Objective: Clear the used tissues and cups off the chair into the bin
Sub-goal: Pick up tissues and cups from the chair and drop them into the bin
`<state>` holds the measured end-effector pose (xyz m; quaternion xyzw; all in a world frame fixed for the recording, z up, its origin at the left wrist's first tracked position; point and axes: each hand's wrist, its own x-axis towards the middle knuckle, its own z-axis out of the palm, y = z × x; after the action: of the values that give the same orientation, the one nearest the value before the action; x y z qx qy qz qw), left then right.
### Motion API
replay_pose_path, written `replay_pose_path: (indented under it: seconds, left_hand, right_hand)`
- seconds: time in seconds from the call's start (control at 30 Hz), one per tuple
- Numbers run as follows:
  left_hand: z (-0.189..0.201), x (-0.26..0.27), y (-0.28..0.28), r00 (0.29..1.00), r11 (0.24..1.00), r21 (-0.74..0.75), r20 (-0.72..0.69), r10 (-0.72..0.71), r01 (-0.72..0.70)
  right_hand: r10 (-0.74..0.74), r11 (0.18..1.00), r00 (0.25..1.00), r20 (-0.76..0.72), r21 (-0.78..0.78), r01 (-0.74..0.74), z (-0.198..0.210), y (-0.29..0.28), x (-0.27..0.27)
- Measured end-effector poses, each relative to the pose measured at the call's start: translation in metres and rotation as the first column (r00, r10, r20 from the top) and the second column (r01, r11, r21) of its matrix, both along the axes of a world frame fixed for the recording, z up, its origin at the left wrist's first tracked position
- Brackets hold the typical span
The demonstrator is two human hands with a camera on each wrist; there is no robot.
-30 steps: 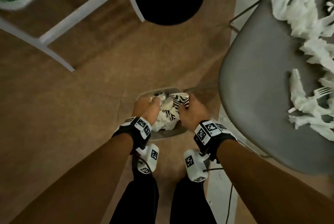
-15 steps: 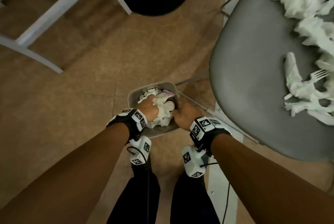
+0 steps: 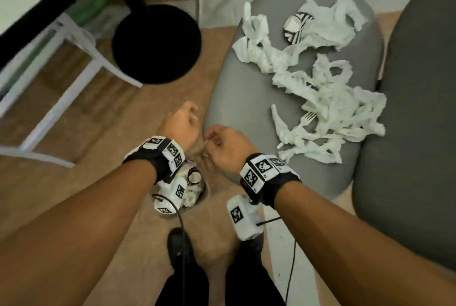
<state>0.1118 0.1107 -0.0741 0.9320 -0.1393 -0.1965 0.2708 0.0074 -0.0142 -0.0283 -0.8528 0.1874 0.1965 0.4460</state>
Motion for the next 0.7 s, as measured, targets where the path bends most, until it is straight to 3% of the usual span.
replay_pose_path:
  seconds: [0.07, 0.2, 0.33, 0.43, 0.6, 0.7]
  left_hand:
    - [0.013, -0.014, -0.040, 0.985, 0.986, -0.041, 0.072, -0.157, 0.161]
    - [0.030, -0.055, -0.119, 0.899, 0.898, 0.046, -0.006, -0.438, 0.438]
    - [0.011, -0.099, -0.178, 0.772, 0.757, 0.158, -0.081, -0.630, 0.634]
    - [-0.009, -0.116, -0.187, 0.765, 0.728, 0.249, -0.107, -0.635, 0.639]
    - [-0.014, -0.099, -0.177, 0.774, 0.761, 0.154, -0.038, -0.632, 0.630]
    - [-0.003, -0.086, -0.171, 0.835, 0.826, 0.129, -0.049, -0.548, 0.549]
  right_hand:
    - [-0.056, 0.994, 0.998, 0.031, -0.088, 0.058, 0.008, -0.045, -0.007]
    - [-0.129, 0.944, 0.991, 0.017, -0.305, 0.128, 0.016, -0.146, -0.023]
    - [-0.231, 0.879, 0.973, -0.010, -0.432, 0.204, 0.014, -0.235, -0.036]
    - [-0.236, 0.865, 0.972, -0.021, -0.459, 0.201, 0.006, -0.272, -0.044]
    - [-0.236, 0.868, 0.972, -0.012, -0.452, 0.205, -0.009, -0.301, -0.049]
    - [-0.181, 0.869, 0.983, 0.007, -0.467, 0.163, -0.013, -0.302, -0.048]
